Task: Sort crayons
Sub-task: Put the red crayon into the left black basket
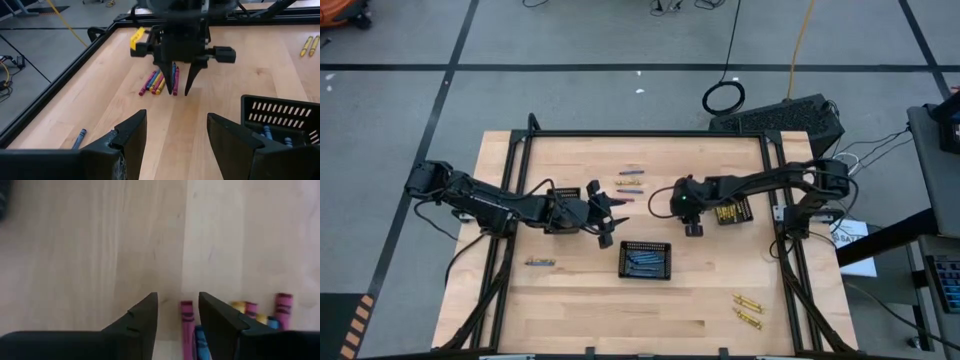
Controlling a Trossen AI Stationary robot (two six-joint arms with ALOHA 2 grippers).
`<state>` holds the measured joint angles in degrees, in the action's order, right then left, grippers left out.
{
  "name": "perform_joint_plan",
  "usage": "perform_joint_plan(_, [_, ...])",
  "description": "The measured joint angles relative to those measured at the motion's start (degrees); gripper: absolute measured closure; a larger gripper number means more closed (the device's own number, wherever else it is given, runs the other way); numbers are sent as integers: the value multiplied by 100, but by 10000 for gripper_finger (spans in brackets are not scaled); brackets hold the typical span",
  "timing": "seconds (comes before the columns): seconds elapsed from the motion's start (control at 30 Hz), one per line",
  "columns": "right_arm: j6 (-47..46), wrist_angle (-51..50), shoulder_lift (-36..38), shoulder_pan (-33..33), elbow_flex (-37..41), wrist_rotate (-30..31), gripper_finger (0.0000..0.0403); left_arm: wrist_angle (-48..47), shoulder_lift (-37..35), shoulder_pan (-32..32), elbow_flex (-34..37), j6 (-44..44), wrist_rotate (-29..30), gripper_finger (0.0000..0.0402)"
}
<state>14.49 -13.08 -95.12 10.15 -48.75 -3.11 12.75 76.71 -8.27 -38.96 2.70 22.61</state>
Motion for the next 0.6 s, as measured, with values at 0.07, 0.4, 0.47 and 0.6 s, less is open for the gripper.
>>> perform_joint_plan(0.07, [5, 21, -99, -2, 0, -3, 283, 0, 0, 0, 0, 0, 0, 194])
perform_joint_plan(0.4, [52, -44, -100, -4, -4, -2, 363, 0, 0, 0, 0, 0, 0, 194])
perform_joint_plan(0.47, [102, -39, -100, -4, -4, 4, 384, 0, 0, 0, 0, 0, 0, 194])
perform_joint_plan(0.6, [-17, 41, -50, -30, 1, -1, 396, 0, 0, 0, 0, 0, 0, 194])
